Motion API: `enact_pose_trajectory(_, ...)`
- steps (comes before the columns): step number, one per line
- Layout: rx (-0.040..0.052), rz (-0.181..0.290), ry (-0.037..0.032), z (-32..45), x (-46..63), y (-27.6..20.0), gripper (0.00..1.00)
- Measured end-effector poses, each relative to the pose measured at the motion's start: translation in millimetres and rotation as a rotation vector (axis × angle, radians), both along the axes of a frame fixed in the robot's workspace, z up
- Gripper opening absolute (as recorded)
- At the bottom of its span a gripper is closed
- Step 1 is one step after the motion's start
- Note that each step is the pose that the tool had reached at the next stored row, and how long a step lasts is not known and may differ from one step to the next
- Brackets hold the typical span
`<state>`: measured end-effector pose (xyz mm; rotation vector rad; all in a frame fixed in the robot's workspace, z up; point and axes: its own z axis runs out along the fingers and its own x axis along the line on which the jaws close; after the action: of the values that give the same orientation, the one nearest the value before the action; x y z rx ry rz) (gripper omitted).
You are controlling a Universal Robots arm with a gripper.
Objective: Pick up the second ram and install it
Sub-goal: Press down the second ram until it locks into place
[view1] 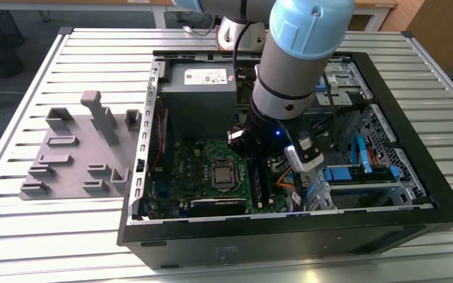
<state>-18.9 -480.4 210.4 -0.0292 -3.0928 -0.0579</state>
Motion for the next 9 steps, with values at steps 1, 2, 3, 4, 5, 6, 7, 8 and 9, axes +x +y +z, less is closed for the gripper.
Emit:
enact_pose_trajectory(1,0.0,0.0,0.0,0.0,0.0,0.0,0.14)
enact_pose_trajectory(2,0.0002,0.0,0.0001,0.1,0.0,0.0,0.14)
enact_pose_trajectory(3,0.0007,0.0,0.0002,0.7,0.0,0.0,0.14)
enact_pose_trajectory(4,0.0006,0.0,0.0006,1.7,0.0,0.1,0.14)
enact_pose_trajectory(5,0.0001,0.0,0.0011,2.8,0.0,0.0,0.14)
enact_pose_trajectory(6,0.0003,0.0,0.0012,3.0,0.0,0.0,0.14)
enact_pose_trajectory(7,0.0005,0.0,0.0014,3.0,0.0,0.0,0.14)
enact_pose_trajectory(8,0.0005,-0.001,0.0015,3.0,0.0,0.1,0.14)
enact_pose_trajectory(9,0.0004,-0.002,0.0015,3.1,0.0,0.0,0.14)
